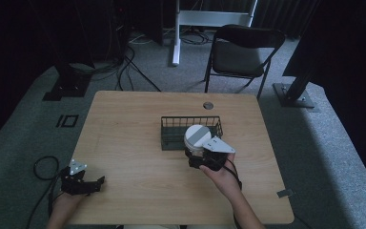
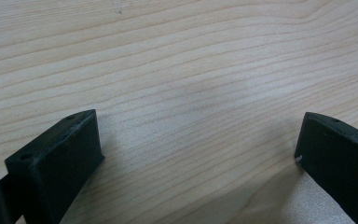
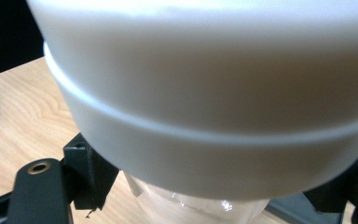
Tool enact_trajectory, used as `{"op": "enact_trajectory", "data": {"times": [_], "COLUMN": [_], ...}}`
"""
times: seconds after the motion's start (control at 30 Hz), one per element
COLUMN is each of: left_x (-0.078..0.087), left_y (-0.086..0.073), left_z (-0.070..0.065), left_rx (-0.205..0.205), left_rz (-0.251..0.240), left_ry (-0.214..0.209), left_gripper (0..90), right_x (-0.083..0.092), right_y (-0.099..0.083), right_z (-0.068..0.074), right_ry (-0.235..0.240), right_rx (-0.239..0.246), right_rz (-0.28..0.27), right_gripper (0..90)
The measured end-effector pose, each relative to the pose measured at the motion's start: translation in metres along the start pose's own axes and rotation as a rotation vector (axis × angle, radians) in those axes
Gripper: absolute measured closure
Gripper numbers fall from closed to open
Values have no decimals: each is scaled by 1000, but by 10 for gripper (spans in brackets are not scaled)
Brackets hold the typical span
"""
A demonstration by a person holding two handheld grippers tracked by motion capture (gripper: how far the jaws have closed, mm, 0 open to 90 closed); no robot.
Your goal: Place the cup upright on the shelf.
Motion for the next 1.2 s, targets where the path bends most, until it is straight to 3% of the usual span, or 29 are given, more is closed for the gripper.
{"op": "enact_trajectory", "data": {"times": [0.47, 0.63, 0.83, 1.2], "left_x": [0, 0, 0, 0], "left_y": [0, 0, 0, 0], "left_z": [0, 0, 0, 0], "left_rx": [-1, -1, 0, -1], "left_rz": [0, 0, 1, 1], "left_ry": [1, 0, 0, 0], "left_gripper": [6, 6, 6, 6], "right_x": [-20, -31, -43, -63], "right_y": [26, 36, 40, 44], "right_z": [-7, -12, -17, -23], "right_ry": [-55, -106, -169, -218], "right_rx": [-30, -34, -54, -81], "right_rz": [-31, -42, -29, -14], "right_gripper": [185, 185, 185, 185]}}
Point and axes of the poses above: each handheld gripper's, and its own axes: x roughly backward along the jaws, y roughly out of its top, z roughly to its left, the point moved 1 cm from there along -x, roughly forward along the jaws, and after that the axes turned 8 degrees about -y, right-handed, at the moved point
